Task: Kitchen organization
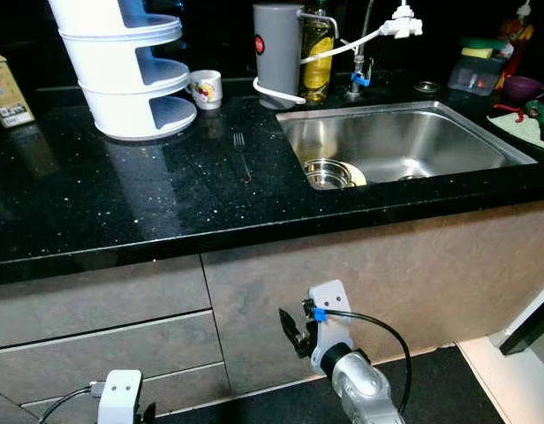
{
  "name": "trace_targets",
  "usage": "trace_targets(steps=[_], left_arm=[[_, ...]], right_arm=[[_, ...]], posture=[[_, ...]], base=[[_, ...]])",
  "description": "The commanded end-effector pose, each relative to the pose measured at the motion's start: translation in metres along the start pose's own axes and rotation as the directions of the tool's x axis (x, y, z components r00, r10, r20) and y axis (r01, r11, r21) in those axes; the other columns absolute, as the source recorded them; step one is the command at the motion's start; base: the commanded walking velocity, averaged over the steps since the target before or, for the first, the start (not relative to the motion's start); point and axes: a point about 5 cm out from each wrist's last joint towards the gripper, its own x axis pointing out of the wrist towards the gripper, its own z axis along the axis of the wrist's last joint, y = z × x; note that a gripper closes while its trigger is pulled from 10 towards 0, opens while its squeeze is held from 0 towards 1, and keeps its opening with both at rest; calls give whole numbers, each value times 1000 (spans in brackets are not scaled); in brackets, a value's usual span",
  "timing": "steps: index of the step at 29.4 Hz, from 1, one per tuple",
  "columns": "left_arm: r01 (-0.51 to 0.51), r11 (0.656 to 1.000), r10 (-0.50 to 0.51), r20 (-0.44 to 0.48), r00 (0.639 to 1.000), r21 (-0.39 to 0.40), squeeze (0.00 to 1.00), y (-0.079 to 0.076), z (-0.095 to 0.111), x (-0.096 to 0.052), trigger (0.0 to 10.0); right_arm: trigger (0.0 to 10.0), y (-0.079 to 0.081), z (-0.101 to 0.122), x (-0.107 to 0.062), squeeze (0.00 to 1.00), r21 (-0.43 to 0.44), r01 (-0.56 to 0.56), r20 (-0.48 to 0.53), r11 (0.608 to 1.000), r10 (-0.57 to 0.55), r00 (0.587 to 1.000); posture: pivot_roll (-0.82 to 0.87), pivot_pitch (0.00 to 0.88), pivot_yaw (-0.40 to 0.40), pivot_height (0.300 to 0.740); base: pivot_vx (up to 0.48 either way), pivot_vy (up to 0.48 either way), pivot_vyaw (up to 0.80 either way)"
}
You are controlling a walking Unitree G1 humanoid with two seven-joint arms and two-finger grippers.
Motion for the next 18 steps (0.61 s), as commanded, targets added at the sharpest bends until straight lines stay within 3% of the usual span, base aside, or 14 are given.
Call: trace_targets(steps=[1,15,18], left_arm=[[4,1000,-4,-20,1000,-8,0,1,-7,-4,10000],[13,1000,-13,-2,1000,-1,0,-4,1,-1,10000],[12,1000,-12,9,1000,18,0,-4,3,-1,10000]], right_arm=[[10000,2,-4,-3,0,23,0,-9,1000,0,1000],[10000,2,-1,-3,0,25,6,-2,1000,-6,1000],[10000,9,-6,-5,0,23,-26,-48,999,27,998]], posture=[[-55,179,-16,740],[-83,196,11,740],[-86,188,9,740]], base=[[0,0,0],[0,0,0],[0,0,0]])
